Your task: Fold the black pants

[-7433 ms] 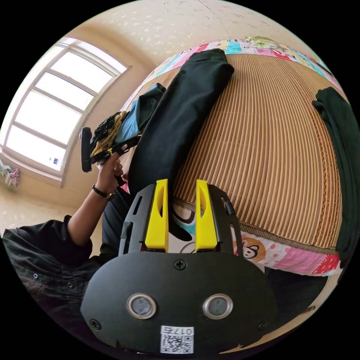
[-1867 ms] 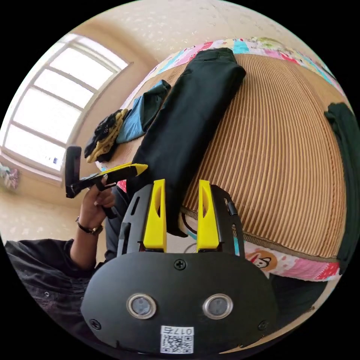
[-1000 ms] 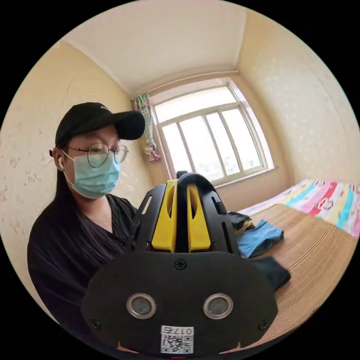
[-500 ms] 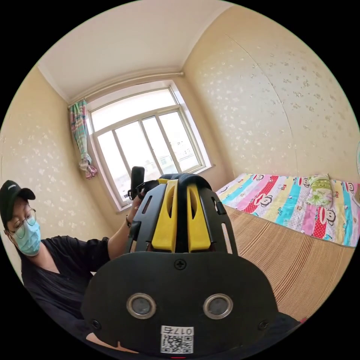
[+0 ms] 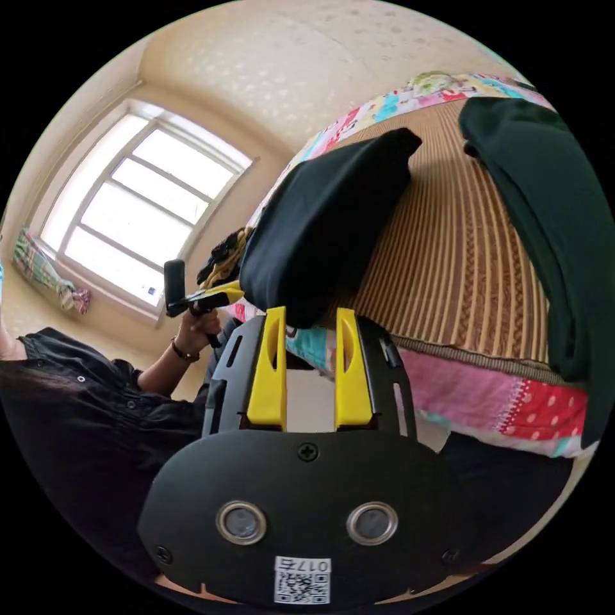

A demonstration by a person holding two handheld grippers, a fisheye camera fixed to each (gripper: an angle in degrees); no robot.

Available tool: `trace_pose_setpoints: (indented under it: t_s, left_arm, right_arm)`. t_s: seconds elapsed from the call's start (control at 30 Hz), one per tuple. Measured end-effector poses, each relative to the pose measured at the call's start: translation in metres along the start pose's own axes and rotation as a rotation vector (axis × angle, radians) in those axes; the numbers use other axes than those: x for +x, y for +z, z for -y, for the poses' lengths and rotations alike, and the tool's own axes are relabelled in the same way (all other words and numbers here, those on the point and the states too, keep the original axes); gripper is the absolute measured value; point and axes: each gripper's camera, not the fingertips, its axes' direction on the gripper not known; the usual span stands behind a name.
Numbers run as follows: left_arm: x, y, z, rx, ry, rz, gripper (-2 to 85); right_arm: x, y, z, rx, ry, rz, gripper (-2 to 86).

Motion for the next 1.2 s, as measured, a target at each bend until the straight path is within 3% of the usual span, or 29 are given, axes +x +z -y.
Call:
trace_pose_setpoints:
  t_s: [0.07,0.13,0.2,0.27,0.33,0.43,0.57,0.7,0.9,1.03,1.2]
  left_arm:
    - [-0.027,-0.026,0.034,0.17,-0.078,-0.036,17.9]
    - [-0.056,-0.019,0.07,0.186,-0.185,-0.05,23.5]
    - [-0.082,0.009,0.103,0.11,-0.264,-0.062,26.8]
    - [-0.104,0.065,0.125,-0.073,-0.31,-0.07,27.1]
    - [-0.1,0.072,0.12,-0.048,-0.309,-0.066,25.1]
    - [-0.091,0.083,0.086,-0.086,-0.415,-0.261,19.2]
    - [-0.039,0.067,0.029,-0.127,-0.364,-0.355,15.1]
    - [0.019,0.047,0.021,-0.046,-0.342,-0.494,13.6]
    - [0.149,0.051,0.126,0.079,0.011,-0.574,13.9]
    - [0.223,0.131,0.208,0.02,0.047,-0.619,16.4]
    - [0.289,0.265,0.213,-0.234,0.115,-0.347,13.3]
  right_arm:
    - [-0.005,-0.017,0.034,0.115,-0.007,-0.003,17.8]
    - [-0.001,-0.008,0.073,0.107,0.0,-0.007,20.8]
    - [0.011,0.015,0.11,0.077,0.047,0.003,22.7]
    - [0.03,0.064,0.143,-0.044,0.169,0.003,23.6]
    - [0.031,0.103,0.147,-0.166,0.192,0.084,23.3]
    - [0.016,0.106,0.12,-0.107,0.241,0.099,20.5]
    - [0.004,0.079,0.06,-0.098,0.256,0.365,15.0]
    - [-0.039,0.026,0.043,-0.03,0.13,0.382,13.6]
    - [-0.124,-0.12,0.085,0.159,-0.249,0.131,13.6]
    - [-0.119,-0.206,0.128,0.166,-0.166,-0.136,14.8]
    - [-0.07,-0.201,0.145,0.066,0.112,-0.681,13.4]
